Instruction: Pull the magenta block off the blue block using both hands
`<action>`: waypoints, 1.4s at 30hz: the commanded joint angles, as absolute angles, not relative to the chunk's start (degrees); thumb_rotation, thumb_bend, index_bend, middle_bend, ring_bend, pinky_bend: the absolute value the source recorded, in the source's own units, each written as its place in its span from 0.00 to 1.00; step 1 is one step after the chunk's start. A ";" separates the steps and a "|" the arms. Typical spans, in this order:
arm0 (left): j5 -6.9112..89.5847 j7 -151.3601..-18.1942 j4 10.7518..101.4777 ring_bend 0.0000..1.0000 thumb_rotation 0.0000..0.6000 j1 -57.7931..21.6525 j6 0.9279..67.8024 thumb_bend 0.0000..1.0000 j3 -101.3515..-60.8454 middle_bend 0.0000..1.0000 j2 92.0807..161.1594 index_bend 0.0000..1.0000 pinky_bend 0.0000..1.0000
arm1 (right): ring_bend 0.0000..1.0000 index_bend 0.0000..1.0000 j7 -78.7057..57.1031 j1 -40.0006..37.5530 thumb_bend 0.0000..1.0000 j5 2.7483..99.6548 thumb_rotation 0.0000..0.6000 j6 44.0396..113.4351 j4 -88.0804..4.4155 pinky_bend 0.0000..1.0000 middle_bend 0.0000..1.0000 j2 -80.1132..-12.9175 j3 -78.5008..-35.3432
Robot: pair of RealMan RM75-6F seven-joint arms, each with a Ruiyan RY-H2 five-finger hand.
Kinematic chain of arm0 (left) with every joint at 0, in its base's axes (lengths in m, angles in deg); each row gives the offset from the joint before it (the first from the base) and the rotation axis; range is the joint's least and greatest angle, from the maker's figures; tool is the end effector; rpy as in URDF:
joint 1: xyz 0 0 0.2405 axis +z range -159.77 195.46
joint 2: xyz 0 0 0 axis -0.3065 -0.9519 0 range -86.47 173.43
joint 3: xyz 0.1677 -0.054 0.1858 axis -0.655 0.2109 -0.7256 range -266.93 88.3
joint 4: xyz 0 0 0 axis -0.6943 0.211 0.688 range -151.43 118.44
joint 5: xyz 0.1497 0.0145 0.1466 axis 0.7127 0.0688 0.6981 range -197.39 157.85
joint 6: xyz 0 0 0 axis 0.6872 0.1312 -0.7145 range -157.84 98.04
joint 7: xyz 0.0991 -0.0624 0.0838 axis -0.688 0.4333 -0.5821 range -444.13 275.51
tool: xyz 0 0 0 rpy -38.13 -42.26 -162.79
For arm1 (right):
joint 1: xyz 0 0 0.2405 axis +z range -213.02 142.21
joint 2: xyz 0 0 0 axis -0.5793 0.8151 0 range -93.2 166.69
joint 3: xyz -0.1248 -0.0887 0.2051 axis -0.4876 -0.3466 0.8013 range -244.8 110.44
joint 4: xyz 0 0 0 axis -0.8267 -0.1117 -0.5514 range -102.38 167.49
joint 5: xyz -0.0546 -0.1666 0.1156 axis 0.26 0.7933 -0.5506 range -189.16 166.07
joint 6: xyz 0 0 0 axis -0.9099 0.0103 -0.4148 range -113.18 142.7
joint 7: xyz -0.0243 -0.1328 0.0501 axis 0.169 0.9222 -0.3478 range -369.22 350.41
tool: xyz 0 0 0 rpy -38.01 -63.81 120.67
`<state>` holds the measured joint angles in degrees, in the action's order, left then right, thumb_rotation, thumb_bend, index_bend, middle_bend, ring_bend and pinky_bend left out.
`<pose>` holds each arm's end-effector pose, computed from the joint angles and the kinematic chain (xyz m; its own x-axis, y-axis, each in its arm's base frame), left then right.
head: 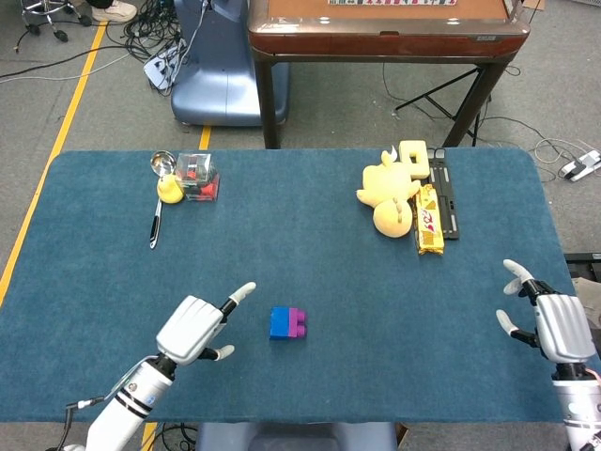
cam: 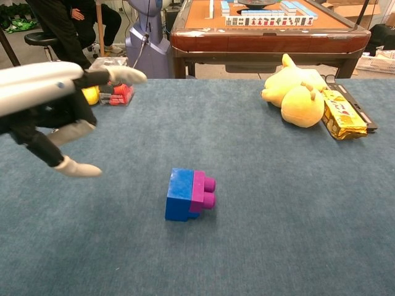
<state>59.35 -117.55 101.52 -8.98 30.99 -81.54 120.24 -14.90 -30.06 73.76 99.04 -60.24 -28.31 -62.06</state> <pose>-0.1042 0.2291 0.0409 0.4165 0.2172 0.8828 0.8126 -0.5243 -0.2544 -0.3052 -0.1915 0.1574 0.2784 0.0231 0.9602 -0.9603 -0.0116 0.2787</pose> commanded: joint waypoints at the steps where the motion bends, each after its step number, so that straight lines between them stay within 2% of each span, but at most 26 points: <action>1: 51.34 -123.72 103.35 0.97 1.00 -13.56 27.31 0.00 -80.07 0.90 123.42 0.04 1.00 | 0.44 0.19 -15.29 -30.03 0.25 73.64 1.00 98.96 -59.92 0.66 0.46 -28.36 -62.01; 6: 44.02 -128.39 102.17 1.00 1.00 -17.61 26.94 0.00 -79.17 0.94 127.24 0.04 1.00 | 0.44 0.19 -15.83 -29.97 0.25 73.73 1.00 98.88 -59.37 0.66 0.46 -28.53 -62.07; 9: 39.78 -130.83 100.69 1.00 1.00 -20.38 26.71 0.00 -79.10 0.94 129.84 0.01 1.00 | 0.44 0.19 -16.00 -29.95 0.25 73.66 1.00 98.80 -59.14 0.66 0.46 -28.47 -62.08; 24: 34.65 -130.72 88.68 1.00 1.00 -27.88 27.97 0.00 -79.25 0.94 140.24 0.00 1.00 | 0.44 0.19 -16.22 -29.95 0.25 73.57 1.00 98.41 -58.87 0.66 0.46 -28.52 -62.39; 42: 29.64 -130.95 83.96 1.00 1.00 -30.98 30.10 0.00 -80.83 0.95 142.64 0.00 1.00 | 0.44 0.19 -16.50 -29.80 0.25 73.80 1.00 97.97 -58.00 0.66 0.46 -29.48 -62.78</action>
